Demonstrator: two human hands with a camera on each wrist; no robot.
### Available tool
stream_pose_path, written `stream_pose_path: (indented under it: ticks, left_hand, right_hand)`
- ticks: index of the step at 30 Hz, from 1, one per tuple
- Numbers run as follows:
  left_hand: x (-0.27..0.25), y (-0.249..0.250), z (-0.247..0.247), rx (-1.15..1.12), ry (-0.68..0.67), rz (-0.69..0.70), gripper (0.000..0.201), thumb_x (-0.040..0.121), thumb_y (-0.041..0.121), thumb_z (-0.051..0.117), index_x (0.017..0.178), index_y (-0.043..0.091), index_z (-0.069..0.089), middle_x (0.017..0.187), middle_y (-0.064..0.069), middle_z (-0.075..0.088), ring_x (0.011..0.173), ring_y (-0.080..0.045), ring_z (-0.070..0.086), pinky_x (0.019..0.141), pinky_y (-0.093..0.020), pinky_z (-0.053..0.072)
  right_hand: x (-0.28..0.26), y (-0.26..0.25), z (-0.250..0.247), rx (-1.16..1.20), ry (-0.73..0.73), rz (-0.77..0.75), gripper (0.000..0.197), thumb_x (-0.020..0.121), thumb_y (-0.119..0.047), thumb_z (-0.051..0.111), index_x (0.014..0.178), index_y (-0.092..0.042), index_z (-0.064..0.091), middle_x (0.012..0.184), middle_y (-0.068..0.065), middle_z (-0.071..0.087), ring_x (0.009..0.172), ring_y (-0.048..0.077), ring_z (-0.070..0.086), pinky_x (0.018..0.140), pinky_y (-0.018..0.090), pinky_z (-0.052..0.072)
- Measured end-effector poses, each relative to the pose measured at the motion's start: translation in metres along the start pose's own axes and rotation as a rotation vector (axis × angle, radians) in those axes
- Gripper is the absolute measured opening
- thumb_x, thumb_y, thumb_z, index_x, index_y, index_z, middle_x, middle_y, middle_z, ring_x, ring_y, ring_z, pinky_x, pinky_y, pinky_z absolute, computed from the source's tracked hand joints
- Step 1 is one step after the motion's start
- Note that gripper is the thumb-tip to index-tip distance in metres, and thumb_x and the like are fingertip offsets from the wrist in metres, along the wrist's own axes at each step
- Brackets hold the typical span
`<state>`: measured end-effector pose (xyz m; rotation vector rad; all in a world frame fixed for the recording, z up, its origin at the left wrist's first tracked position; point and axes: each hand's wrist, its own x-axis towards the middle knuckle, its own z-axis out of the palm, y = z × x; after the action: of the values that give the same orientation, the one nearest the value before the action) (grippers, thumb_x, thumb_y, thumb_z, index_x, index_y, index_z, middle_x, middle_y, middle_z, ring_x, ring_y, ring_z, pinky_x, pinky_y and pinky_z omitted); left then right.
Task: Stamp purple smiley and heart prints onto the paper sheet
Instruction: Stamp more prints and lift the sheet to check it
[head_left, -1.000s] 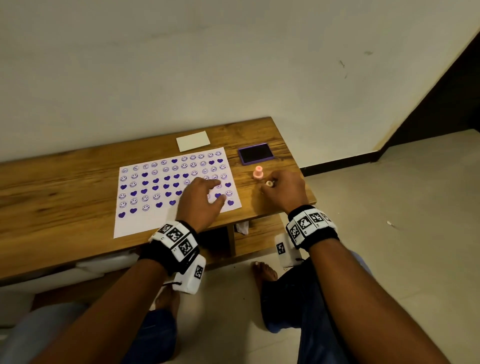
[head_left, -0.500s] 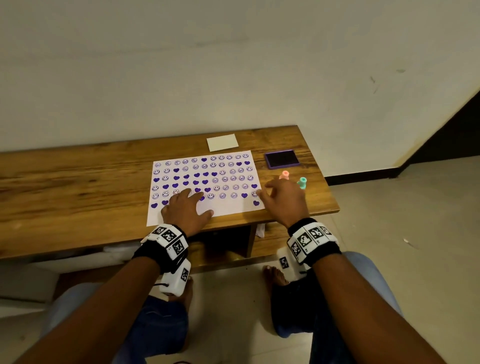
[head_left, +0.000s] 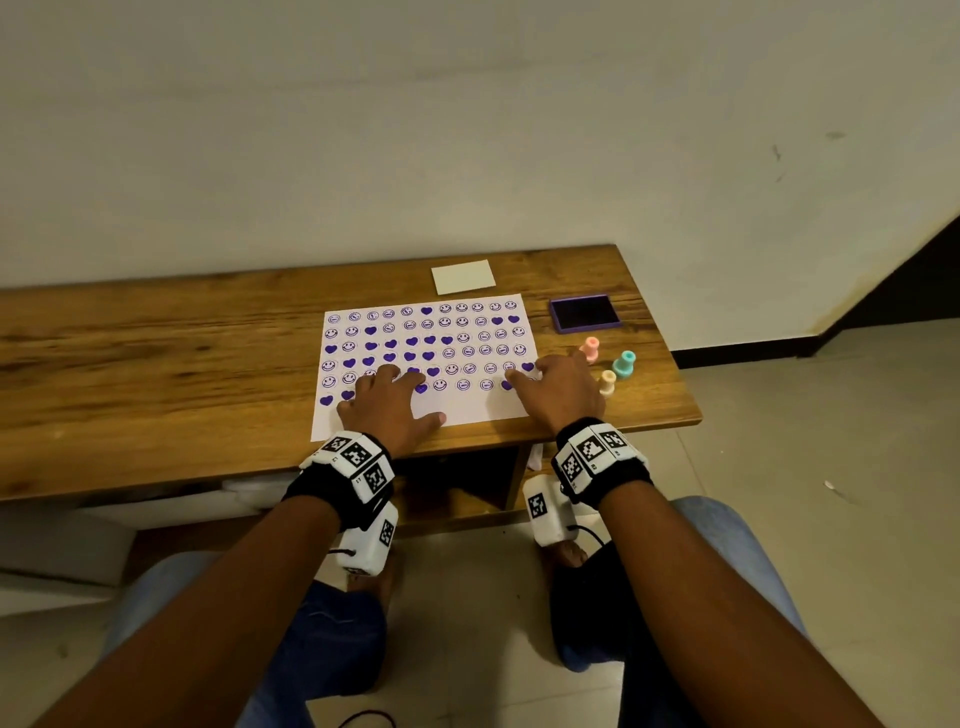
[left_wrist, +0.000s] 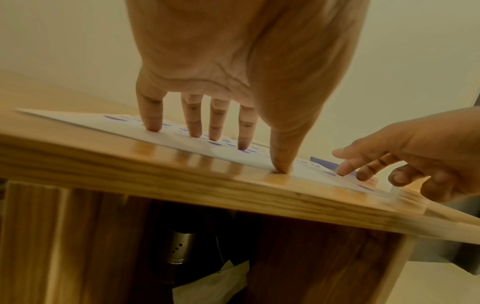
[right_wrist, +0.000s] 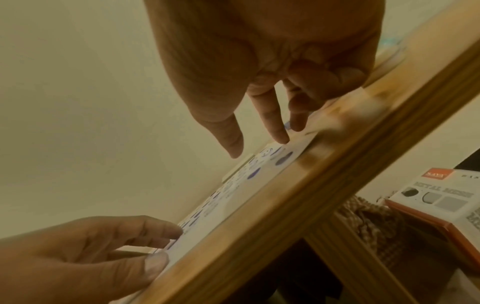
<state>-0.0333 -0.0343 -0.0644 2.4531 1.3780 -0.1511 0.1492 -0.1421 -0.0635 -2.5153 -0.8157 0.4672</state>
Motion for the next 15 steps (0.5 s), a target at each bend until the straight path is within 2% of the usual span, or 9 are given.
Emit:
stream_pose_path:
  ticks: [4, 8, 11, 15]
  left_hand:
    - [0.0008, 0.0017, -0.0011, -0.005, -0.005, 0.0, 0.072, 0.08, 0.06, 0.062, 0.142, 0.034, 0.035, 0.153, -0.002, 0.028, 0.139, -0.03, 0.025, 0.106, -0.059, 0.029]
    - [0.0033, 0.0014, -0.0018, -0.016, -0.018, -0.007, 0.073, 0.079, 0.059, 0.064, 0.142, 0.034, 0.036, 0.153, -0.001, 0.028, 0.139, -0.03, 0.025, 0.107, -0.06, 0.029]
    - [0.0037, 0.0015, -0.0017, -0.019, -0.015, -0.013, 0.073, 0.078, 0.059, 0.065, 0.141, 0.034, 0.037, 0.152, -0.001, 0.028, 0.14, -0.03, 0.025, 0.107, -0.06, 0.028]
    - [0.0058, 0.0018, -0.0007, -0.016, -0.015, -0.022, 0.074, 0.077, 0.06, 0.067, 0.141, 0.036, 0.038, 0.152, -0.001, 0.028, 0.139, -0.03, 0.025, 0.106, -0.061, 0.029]
  right_hand:
    - [0.0, 0.0008, -0.0003, 0.016, -0.011, -0.029, 0.053, 0.083, -0.058, 0.066, 0.12, -0.02, 0.07, 0.136, 0.01, 0.048, 0.114, 0.031, 0.059, 0.091, 0.039, 0.051]
    - [0.0031, 0.0028, -0.0019, -0.037, 0.053, -0.06, 0.052, 0.087, -0.06, 0.061, 0.118, -0.019, 0.069, 0.136, 0.011, 0.045, 0.117, 0.031, 0.055, 0.085, 0.036, 0.047]
    - [0.0046, 0.0019, 0.0001, -0.12, -0.008, -0.056, 0.065, 0.084, -0.071, 0.056, 0.118, -0.017, 0.068, 0.143, 0.013, 0.04, 0.126, 0.033, 0.048, 0.097, 0.042, 0.047]
    - [0.0023, -0.0029, 0.0003, -0.196, -0.104, -0.106, 0.079, 0.083, -0.08, 0.046, 0.132, -0.02, 0.061, 0.149, 0.016, 0.035, 0.138, 0.038, 0.034, 0.106, 0.048, 0.037]
